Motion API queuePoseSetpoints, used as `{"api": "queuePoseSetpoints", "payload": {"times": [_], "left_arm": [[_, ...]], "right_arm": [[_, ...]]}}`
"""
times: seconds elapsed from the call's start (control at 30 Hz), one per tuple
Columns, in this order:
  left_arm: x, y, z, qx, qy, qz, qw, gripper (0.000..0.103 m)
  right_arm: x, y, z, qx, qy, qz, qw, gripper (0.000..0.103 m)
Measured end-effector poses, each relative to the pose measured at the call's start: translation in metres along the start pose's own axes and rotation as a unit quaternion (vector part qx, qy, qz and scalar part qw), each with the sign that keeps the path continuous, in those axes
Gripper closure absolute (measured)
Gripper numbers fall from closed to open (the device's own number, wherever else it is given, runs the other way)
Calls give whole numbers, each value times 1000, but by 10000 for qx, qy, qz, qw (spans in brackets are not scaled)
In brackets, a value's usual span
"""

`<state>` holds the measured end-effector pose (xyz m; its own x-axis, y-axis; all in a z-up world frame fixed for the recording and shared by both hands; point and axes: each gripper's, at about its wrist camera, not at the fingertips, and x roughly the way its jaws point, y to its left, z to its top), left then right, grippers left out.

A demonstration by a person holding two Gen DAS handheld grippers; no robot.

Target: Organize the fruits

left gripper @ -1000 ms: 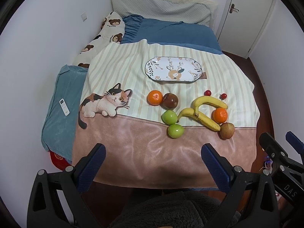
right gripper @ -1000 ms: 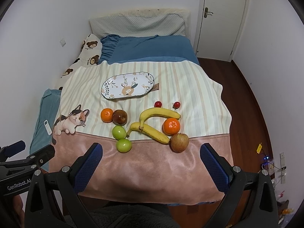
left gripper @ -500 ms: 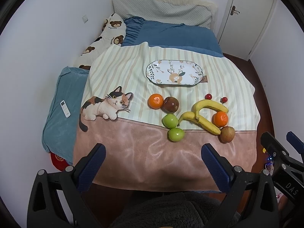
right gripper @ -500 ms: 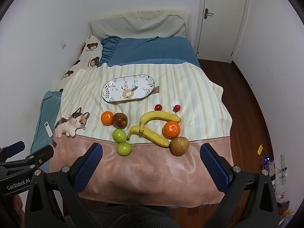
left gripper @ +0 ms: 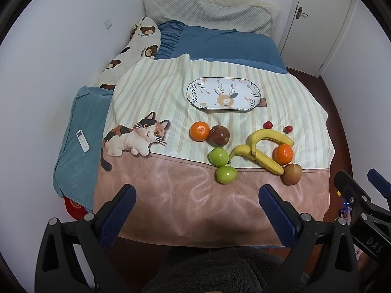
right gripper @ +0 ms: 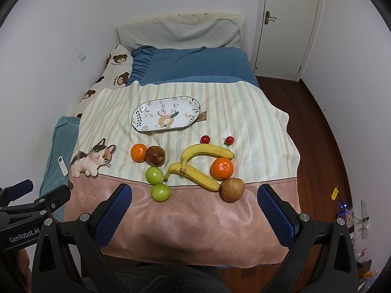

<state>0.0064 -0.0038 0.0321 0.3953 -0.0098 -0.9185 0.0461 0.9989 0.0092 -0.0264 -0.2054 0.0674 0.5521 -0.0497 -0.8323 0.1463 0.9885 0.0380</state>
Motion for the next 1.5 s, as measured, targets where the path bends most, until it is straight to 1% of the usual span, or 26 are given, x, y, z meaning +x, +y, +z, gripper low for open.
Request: {"api": "queuePoseSetpoints", "payload": {"times": [0.37,0.7,0.77,0.87,0.93,1.0,1.03,1.1,1.17,1.23,1.27,1.3,1.33,1.37,1.4,1.43,1.47,1.5], "left_arm": [[4,-2,1,7,20,5,10000,0],[8,-2,2,12,26,6,10000,0],[14,-1,5,-50,-6,35,10000,0],[32,-1,11,-139,-157,179,9996,0],[53,-1,18,-241,-173,224,9993,0],[80,-3,27,-392,-72,97,9992,0],[94,-5,32,-467,36,28,9989,0],[129,-12,39,-697,336,-258,9967,0],[164,-20,42,-1001,709,-604,9906,0],[201,-27,40,-1413,1150,-1047,9777,1],[219,-31,38,-1626,1359,-1209,9698,1],[236,-35,35,-1831,1559,-1328,9615,3],[249,-40,33,-1978,1713,-1375,9553,7],[261,-46,30,-2101,1849,-1399,9498,7],[272,-51,27,-2195,1976,-1411,9449,7],[280,-55,24,-2263,2063,-1419,9413,7],[289,-61,21,-2328,2138,-1427,9380,7],[293,-65,20,-2344,2181,-1436,9364,7]], "right_arm": [[8,6,1,2,56,61,10000,0],[20,3,-3,40,112,250,9996,0],[24,3,-2,44,108,290,9995,0],[36,-2,4,31,67,374,9993,0],[47,-5,11,-51,11,374,9993,0],[66,-9,23,-269,9,378,9989,0],[77,-10,29,-441,21,377,9983,0],[102,-11,43,-828,54,310,9961,0],[135,-13,58,-1211,273,280,9919,0],[175,-15,72,-1548,625,368,9853,1],[196,-16,78,-1700,840,463,9808,3],[221,-17,84,-1881,1113,570,9742,5],[244,-17,87,-2051,1372,660,9668,8],[261,-18,90,-2178,1549,741,9608,12],[284,-18,91,-2357,1784,825,9517,15],[300,-18,91,-2492,1941,857,9449,18],[322,-17,91,-2699,2140,875,9347,21],[335,-17,89,-2808,2226,895,9293,22]]}}
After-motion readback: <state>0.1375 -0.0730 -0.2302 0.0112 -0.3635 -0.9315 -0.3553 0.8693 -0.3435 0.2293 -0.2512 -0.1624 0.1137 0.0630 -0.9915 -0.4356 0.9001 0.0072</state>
